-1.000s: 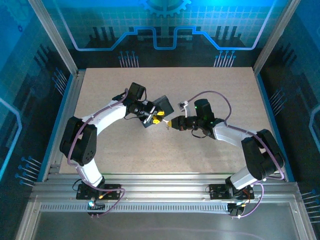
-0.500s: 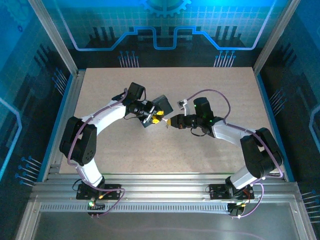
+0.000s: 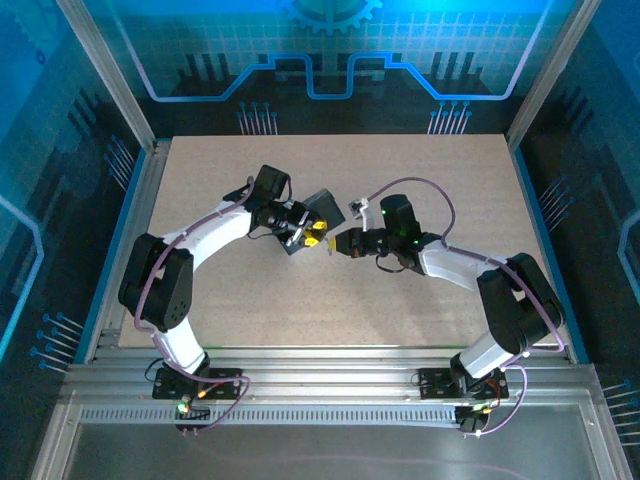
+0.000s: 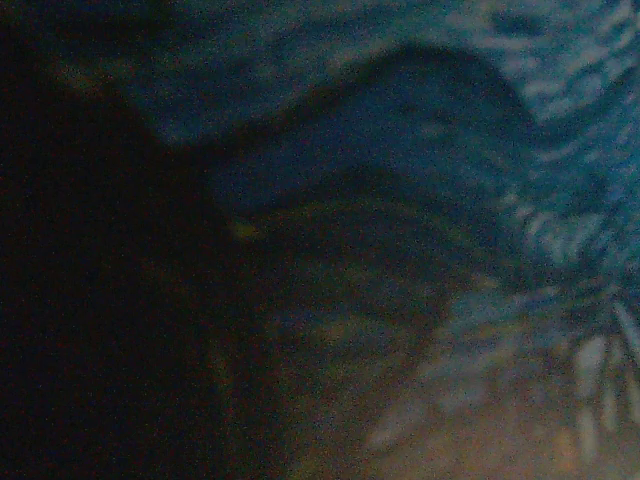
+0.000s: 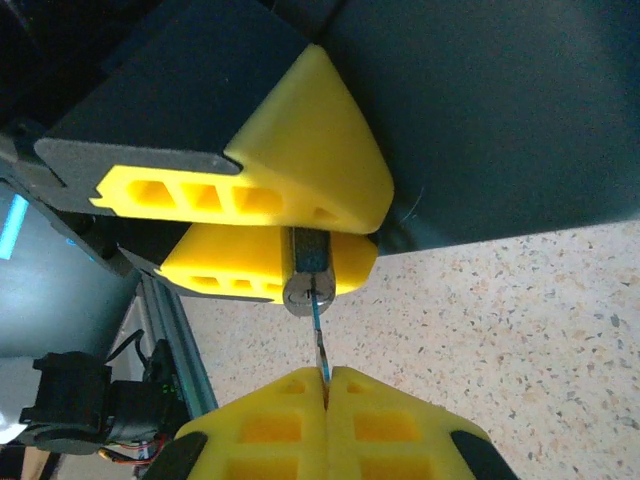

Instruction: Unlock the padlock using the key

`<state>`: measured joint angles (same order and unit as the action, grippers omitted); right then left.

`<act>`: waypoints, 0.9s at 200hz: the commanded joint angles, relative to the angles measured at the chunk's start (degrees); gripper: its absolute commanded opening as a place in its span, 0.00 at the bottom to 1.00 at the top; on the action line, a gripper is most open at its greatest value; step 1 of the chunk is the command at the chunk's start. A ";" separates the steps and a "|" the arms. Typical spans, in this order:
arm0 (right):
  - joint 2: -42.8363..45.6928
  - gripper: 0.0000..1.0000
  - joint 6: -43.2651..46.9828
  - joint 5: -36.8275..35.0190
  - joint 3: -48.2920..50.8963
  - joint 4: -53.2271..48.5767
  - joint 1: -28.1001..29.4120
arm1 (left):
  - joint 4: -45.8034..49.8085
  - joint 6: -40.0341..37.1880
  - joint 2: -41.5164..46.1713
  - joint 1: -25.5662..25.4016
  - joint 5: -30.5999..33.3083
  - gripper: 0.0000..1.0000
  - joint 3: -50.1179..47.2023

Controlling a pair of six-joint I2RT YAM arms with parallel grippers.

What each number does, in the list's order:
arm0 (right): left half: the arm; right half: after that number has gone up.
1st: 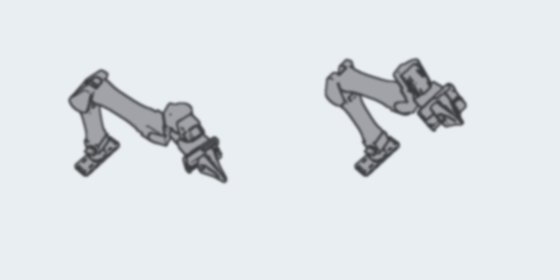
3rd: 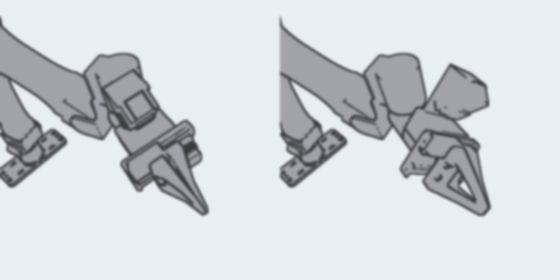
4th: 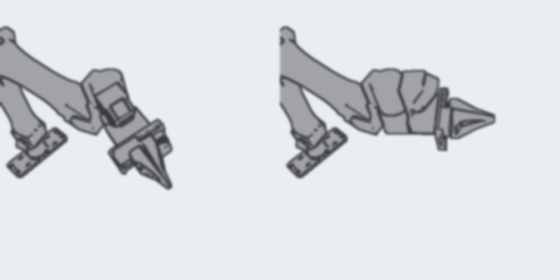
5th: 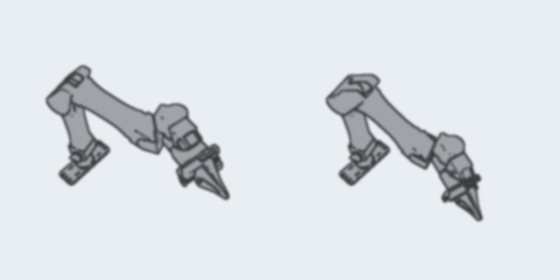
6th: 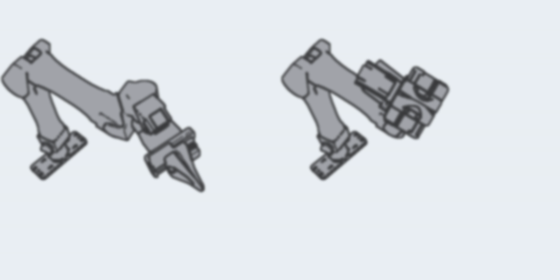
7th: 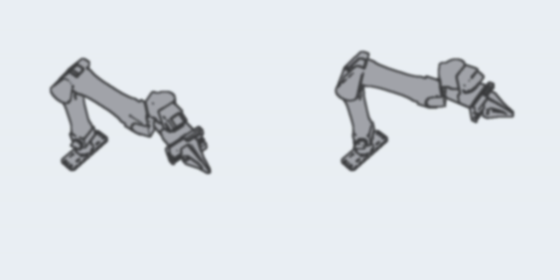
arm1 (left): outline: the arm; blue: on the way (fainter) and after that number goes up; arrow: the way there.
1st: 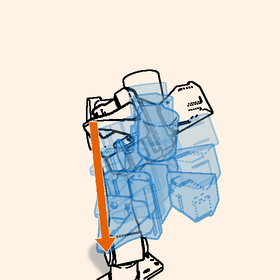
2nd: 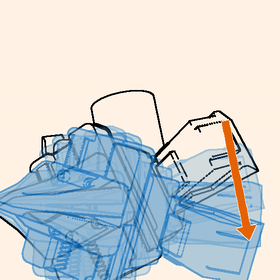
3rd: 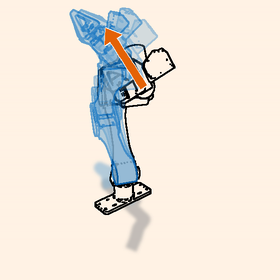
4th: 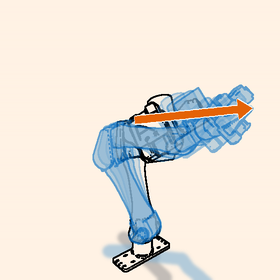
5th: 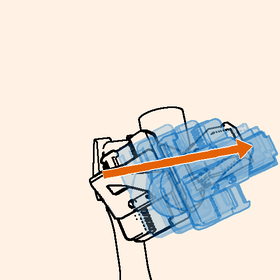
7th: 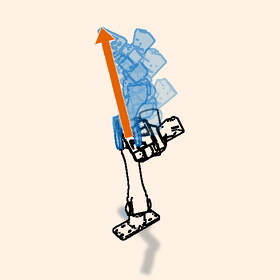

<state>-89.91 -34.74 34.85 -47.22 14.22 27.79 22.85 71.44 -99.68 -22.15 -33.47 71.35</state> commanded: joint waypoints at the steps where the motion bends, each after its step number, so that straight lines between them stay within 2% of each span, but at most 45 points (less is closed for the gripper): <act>1: -0.53 0.00 0.04 -1.10 -1.67 5.38 1.64 | 4.81 -4.79 2.00 -1.31 -1.36 0.00 3.83; 29: -0.61 0.00 -0.30 -1.63 -2.27 6.71 1.69 | 4.91 -4.51 2.08 -1.79 -1.33 0.00 3.15; 66: -3.84 0.00 -1.21 -0.35 -7.36 7.72 3.02 | -2.75 2.03 1.61 -3.63 -3.20 0.00 0.24; 98: -5.63 0.00 -1.66 0.26 -8.93 7.78 3.86 | -3.62 4.53 2.46 -3.15 -1.77 0.00 -0.54; 111: -4.95 0.07 -0.95 0.28 -7.96 7.06 3.63 | -5.81 8.48 3.43 -1.98 -0.93 0.00 -3.23; 133: -2.45 0.26 1.90 -0.20 -5.60 3.48 2.27 | -11.70 15.53 4.67 -0.26 0.24 0.00 -7.70; 157: 1.65 0.41 7.47 -0.22 -3.77 -4.68 -0.82 | -9.60 15.94 4.52 0.32 1.10 0.00 -6.69; 180: 6.23 0.45 16.33 -1.49 -3.49 -13.66 -4.01 | -5.97 14.26 3.47 0.38 -0.29 0.00 -4.17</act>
<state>-89.27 -29.28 33.98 -51.42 10.09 27.18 14.26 84.03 -96.57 -22.15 -29.41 64.79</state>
